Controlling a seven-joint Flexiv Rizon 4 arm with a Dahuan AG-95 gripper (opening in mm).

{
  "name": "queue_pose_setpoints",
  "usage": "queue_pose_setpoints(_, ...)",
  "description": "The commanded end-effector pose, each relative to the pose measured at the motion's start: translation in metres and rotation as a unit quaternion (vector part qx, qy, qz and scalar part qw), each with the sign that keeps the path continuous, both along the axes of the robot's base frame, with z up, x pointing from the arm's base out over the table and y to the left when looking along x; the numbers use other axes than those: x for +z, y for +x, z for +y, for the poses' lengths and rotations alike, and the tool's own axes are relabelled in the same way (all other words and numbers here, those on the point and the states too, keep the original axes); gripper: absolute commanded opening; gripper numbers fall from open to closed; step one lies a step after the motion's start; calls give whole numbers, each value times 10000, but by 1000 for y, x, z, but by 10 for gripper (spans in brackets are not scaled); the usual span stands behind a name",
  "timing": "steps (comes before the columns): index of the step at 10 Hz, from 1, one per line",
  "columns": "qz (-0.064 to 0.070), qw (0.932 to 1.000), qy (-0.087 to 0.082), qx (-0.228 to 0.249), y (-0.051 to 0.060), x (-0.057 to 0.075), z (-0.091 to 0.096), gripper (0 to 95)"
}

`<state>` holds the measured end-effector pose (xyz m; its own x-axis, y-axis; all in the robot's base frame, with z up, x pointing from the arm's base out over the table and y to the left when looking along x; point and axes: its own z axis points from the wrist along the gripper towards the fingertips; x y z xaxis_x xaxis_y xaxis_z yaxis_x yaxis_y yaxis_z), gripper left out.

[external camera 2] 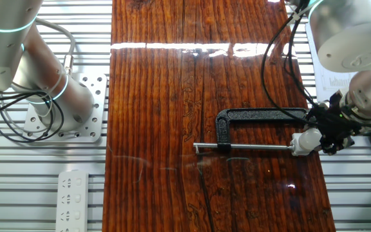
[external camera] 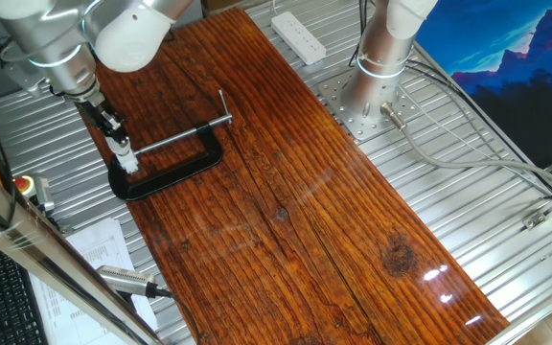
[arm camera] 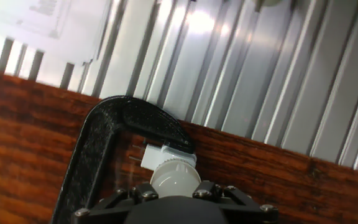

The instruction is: Take out the light bulb by rotating it

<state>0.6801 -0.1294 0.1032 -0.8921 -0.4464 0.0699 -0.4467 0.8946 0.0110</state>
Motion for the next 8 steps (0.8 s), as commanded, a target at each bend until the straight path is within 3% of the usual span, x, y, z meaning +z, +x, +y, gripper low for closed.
queue_pose_setpoints(1,45,9974,-71,721,-1,0,1,0)
queue_pose_setpoints(3,71,9930,-134,1174,-1,0,1,0)
queue_pose_setpoints(6,110,9799,-156,1987,-1,-1,3,0)
queue_pose_setpoints(8,49,9702,-167,2419,-1,-1,3,0)
